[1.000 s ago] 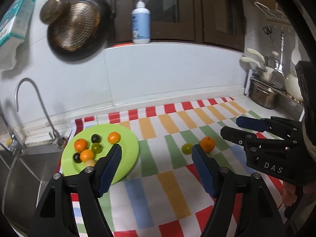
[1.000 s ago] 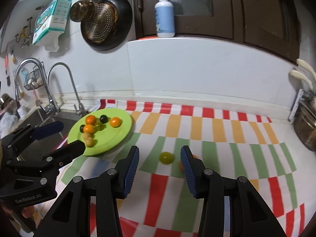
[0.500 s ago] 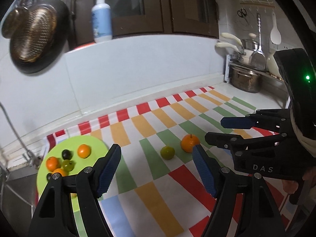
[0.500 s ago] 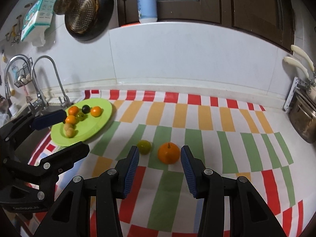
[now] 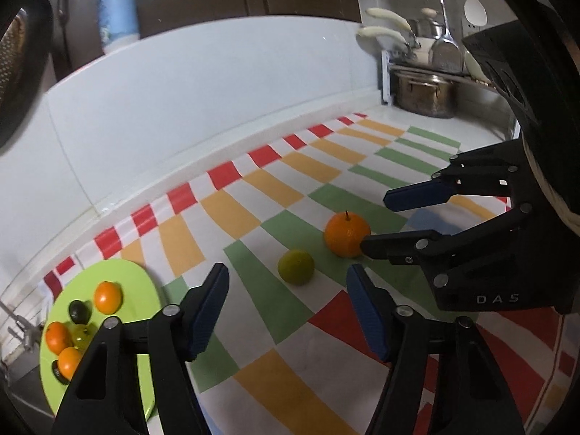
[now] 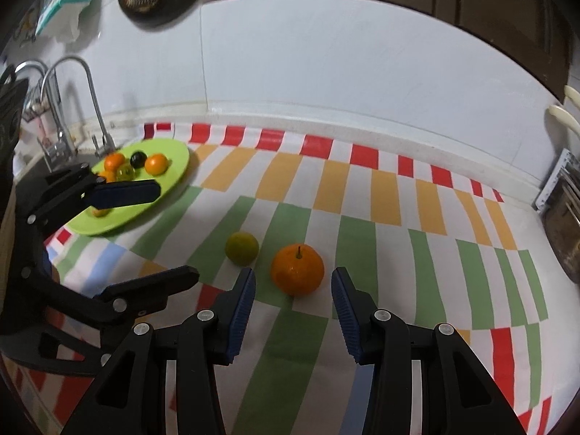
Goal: Organize fruits
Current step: 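Grasp a small green fruit with the left tool while the right tool grasps a tangerine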
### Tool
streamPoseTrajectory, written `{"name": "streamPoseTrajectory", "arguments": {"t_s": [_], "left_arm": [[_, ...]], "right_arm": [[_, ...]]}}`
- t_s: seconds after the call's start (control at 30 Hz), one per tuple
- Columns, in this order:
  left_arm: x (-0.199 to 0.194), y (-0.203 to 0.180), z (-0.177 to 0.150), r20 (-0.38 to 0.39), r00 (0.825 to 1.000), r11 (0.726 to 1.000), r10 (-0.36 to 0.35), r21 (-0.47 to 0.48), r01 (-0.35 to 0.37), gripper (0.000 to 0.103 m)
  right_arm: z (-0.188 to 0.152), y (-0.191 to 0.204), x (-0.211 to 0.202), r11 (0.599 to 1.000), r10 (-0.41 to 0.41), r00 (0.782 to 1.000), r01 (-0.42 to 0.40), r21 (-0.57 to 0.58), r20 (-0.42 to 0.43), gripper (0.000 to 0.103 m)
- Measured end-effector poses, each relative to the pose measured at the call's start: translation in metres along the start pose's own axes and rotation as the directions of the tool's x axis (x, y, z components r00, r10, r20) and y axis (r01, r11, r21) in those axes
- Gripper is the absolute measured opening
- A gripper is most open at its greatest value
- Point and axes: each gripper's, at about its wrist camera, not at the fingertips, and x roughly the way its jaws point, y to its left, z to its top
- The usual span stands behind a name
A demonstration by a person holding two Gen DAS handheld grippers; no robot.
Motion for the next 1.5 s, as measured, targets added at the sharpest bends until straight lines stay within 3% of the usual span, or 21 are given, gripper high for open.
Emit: {"name": "streamPoseTrajectory", "arguments": {"t_s": [0.33, 0.73, 1.1, 1.5], "left_arm": [[0.035, 0.008, 0.004, -0.092, 0.995, 0.999, -0.046, -0.024, 0.044, 0.046], [0.055, 0.011, 0.01, -0.139, 0.986, 0.995, -0.091, -0.04, 0.087, 0.03], [0.044, 0.009, 0.007, -0.135, 0.989, 0.995, -0.066, -0.083, 0.055, 0.029], [0.002, 0.011, 0.005, -0.081, 0.997, 0.986, 0.001, -0.166, -0.014, 0.029]], "right_arm": [[-0.003, -0.004, 0.031, 0.999, 0.026, 0.998, -0.027, -0.02, -0.062, 0.045], [0.002, -0.014, 0.049, 0.998, 0.069, 0.995, -0.069, 0.012, -0.073, 0.043], [-0.003, -0.015, 0.045, 0.996, 0.078, 0.995, -0.076, 0.04, -0.058, 0.042], [-0.005, -0.003, 0.013, 0.995, 0.077, 0.997, -0.077, 0.055, 0.001, 0.042]]}}
